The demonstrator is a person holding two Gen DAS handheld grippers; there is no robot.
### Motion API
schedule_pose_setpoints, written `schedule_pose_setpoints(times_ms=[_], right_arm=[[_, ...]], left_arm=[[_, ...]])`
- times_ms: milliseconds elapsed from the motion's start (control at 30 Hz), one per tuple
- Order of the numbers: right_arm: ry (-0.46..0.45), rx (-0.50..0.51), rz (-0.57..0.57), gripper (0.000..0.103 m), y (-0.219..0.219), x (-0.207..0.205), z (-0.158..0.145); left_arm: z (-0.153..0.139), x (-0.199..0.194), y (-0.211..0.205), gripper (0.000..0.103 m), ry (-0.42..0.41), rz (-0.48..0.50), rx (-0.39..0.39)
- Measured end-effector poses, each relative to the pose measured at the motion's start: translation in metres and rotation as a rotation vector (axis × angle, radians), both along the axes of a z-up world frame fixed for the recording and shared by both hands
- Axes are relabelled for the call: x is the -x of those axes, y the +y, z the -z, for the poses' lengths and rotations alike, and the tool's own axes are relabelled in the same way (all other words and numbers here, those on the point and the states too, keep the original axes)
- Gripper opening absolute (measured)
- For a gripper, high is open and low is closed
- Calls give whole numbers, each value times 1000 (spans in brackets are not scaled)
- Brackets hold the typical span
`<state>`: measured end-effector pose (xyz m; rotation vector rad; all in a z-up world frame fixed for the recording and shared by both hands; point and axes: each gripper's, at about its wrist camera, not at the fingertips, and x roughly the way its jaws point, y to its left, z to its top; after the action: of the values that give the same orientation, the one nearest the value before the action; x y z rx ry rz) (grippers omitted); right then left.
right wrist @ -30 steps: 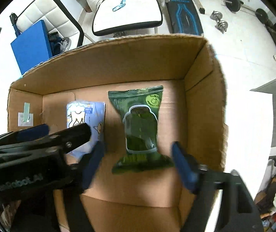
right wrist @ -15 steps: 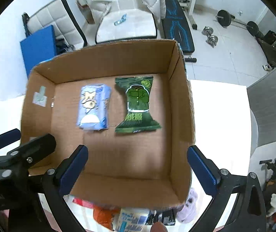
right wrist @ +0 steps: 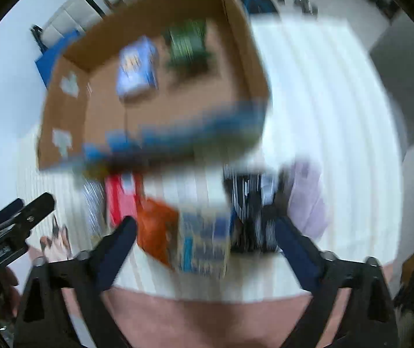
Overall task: Organize soft objects
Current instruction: 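Grasp the red snack bag with left tool while right tool grasps the milk carton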
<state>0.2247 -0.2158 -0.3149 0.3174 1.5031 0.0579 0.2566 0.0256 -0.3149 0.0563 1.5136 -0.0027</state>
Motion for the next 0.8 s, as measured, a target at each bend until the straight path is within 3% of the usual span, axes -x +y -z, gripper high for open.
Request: schedule_pose_setpoints(times_ms=[67,167,300,467,633,800], right_arm=[[73,-21,15,77,1,13,31],[106,-3,14,76,7,21,58],[126,20,3,75,15,24,76],[127,14,-6,75,22,23,81],[158,-27,-10,68,28,26,86],[168,-24,-28,64,35,31,85]], left_arm=[[26,-1,-6,77,50,12,-5],[53,-4,-16,77,89,33,-23],[81,-12,-27,77,136,58,-53],[93,-20,-33,77,139,44,-24],[97,-13,-31,46,142,36,23],[99,12,-13,45,155,15,16]])
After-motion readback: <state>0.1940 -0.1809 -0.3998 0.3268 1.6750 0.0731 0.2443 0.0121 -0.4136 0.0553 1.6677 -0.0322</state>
